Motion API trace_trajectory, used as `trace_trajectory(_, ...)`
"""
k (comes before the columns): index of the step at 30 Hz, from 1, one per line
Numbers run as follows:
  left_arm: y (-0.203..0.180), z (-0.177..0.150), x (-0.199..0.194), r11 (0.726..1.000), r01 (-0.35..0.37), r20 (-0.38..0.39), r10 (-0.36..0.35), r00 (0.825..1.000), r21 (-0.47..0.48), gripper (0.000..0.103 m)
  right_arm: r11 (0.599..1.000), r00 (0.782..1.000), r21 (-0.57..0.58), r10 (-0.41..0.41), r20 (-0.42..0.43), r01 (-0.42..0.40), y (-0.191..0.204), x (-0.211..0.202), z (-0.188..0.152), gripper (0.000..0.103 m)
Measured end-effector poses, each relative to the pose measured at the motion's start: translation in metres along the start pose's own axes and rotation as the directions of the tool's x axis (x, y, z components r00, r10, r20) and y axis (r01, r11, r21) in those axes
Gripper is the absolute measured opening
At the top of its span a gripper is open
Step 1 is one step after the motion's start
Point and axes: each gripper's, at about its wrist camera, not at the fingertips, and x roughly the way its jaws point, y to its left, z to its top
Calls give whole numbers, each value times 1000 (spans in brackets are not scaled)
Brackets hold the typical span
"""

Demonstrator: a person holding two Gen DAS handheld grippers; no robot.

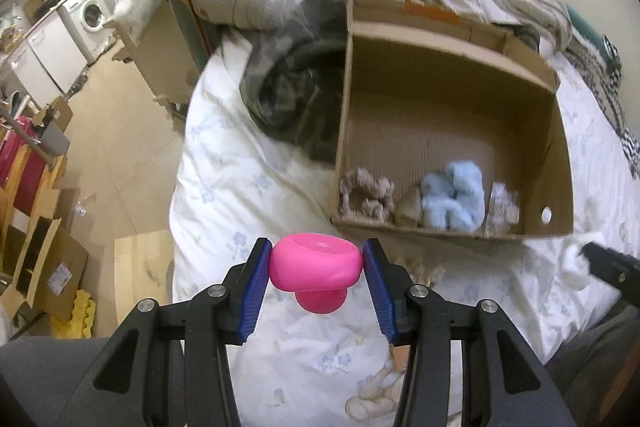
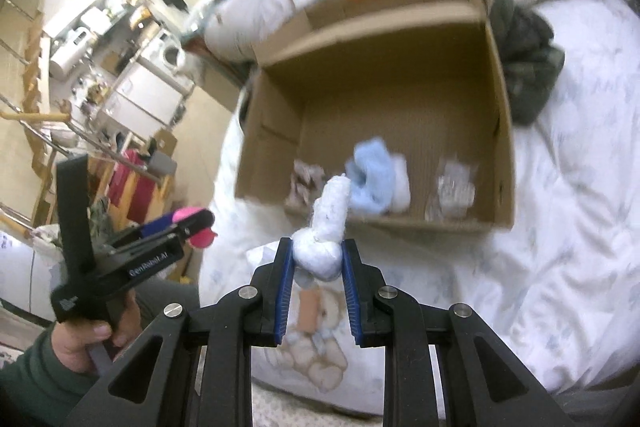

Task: Organize soft objects
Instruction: 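Carry the pink cup and white sock toward the box with both tools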

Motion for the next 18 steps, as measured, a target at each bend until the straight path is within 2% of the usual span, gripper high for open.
trace_trajectory(5,0,19,-13,1000,18,50,-17,999,-20,43,1000,995,-23,-6,101,8,-3,-24,19,25)
trace_trajectory(12,-13,56,-27,999,45,129,-45,991,9,43,997,977,-45,-52,205,63,-11,-39,51,26)
trace_trajectory(18,-31,78,-22,998,55,169,-61,984,41,43,996,969,4,-90,231,92,-34,-25,57,26)
